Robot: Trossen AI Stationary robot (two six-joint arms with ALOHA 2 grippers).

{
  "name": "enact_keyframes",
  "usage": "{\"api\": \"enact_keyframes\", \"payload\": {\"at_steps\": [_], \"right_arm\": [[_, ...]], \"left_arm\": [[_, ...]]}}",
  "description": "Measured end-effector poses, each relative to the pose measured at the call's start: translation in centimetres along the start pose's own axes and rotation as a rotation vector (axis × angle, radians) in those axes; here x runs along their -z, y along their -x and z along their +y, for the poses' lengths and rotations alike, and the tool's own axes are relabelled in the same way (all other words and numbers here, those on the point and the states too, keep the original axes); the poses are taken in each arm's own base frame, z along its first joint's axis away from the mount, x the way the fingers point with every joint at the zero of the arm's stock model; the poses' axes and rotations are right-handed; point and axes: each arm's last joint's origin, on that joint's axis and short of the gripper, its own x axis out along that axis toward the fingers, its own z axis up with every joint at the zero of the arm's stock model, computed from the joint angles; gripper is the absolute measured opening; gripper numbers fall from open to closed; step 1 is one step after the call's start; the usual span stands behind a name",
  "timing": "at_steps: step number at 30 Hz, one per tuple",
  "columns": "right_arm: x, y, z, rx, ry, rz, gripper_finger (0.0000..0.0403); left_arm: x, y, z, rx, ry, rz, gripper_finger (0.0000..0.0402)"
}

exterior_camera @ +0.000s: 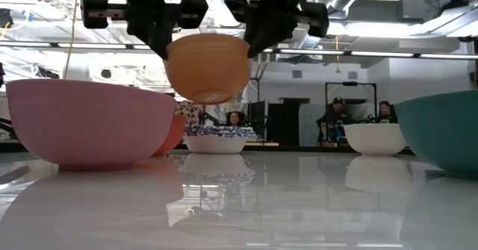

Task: Nest bowls inside each other
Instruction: Stack the brown bowl onto the stack of bowls

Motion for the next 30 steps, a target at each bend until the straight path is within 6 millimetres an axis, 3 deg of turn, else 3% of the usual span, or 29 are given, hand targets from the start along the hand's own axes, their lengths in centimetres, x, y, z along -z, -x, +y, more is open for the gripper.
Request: {"api": "enact_keyframes", "payload": {"at_steps": [6,16,30], "right_arm": [[0.3,-2.4,0.5,-0.080,-0.014,0.037,0.0013],[0.0,-2.8,0.9,-0.070,-0.067,0.090,0.0012],[1.3,-2.9,0.1,-0.048,-0.243,0.120,0.0011]], "left_arm": [[0.0,0.0,0.1,-0.020,-0.007,0.008,0.0000],[0.0,0.0,0.3,-0.066,0.042,0.046,0.0007],[0.0,0.1,0.7,-0.201,0.154,0.171,0.0158]]}}
